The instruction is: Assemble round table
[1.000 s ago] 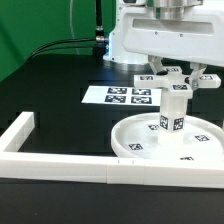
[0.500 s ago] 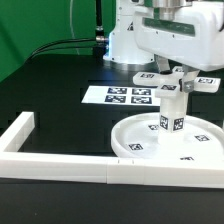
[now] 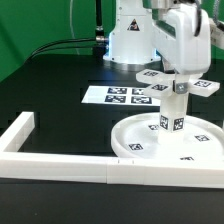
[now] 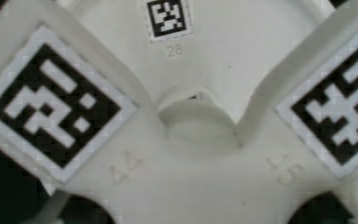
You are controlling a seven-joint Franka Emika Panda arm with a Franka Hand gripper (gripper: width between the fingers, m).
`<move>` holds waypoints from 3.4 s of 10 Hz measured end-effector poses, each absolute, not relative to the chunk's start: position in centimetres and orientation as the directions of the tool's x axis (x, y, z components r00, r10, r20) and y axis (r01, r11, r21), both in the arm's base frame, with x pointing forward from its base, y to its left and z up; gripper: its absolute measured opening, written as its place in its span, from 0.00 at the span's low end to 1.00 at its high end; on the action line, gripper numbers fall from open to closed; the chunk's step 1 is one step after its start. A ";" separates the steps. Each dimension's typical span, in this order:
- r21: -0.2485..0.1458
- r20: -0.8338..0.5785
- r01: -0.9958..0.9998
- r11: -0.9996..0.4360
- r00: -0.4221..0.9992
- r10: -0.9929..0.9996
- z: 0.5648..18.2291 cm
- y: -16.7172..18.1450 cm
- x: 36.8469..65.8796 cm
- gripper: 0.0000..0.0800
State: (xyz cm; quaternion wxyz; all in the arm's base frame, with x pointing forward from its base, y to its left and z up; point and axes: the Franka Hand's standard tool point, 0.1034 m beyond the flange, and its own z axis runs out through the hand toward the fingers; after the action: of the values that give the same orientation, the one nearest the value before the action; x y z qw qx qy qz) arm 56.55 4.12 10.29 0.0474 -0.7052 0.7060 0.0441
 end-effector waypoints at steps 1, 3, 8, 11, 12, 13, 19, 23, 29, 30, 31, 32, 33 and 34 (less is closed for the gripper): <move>-0.009 -0.129 -0.999 -0.039 0.040 -0.991 10.2 4.2 56.5 0.75; -0.021 -0.144 -0.998 -0.063 0.065 -0.987 11.1 4.3 56.6 0.79; -0.046 -0.166 -0.989 -0.138 0.144 -0.976 13.0 4.7 56.7 0.81; -0.087 -0.139 -0.881 -0.465 0.473 -0.870 12.6 5.0 56.8 0.81; -0.099 -0.138 -0.811 -0.576 0.585 -0.799 12.8 5.3 56.8 0.81; -0.113 -0.131 -0.741 -0.662 0.671 -0.729 12.8 5.2 57.0 0.81; -0.135 -0.064 -0.363 -0.922 0.932 -0.358 12.8 5.2 56.9 0.81; -0.112 -0.014 0.051 -0.992 0.998 0.053 13.2 5.3 57.1 0.81; -0.075 0.021 0.565 -0.822 0.825 0.565 13.1 5.4 57.0 0.81; -0.068 0.023 0.644 -0.762 0.765 0.644 13.1 5.5 57.0 0.81; -0.065 0.026 0.688 -0.723 0.725 0.688 13.1 5.4 57.0 0.81; -0.063 0.029 0.735 -0.676 0.678 0.734 13.1 5.3 57.0 0.81; -0.061 0.034 0.781 -0.621 0.624 0.781 13.1 5.2 57.0 0.81; -0.058 0.035 0.818 -0.573 0.575 0.817 13.0 5.1 57.0 0.81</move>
Offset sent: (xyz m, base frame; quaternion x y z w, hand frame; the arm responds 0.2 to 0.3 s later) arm -0.0135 0.0037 0.0447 -0.0128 -0.0518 -0.0169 0.9984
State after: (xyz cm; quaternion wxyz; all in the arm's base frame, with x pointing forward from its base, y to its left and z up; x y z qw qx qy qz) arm 57.01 5.05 13.05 0.0339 -0.8868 -0.4608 -0.0023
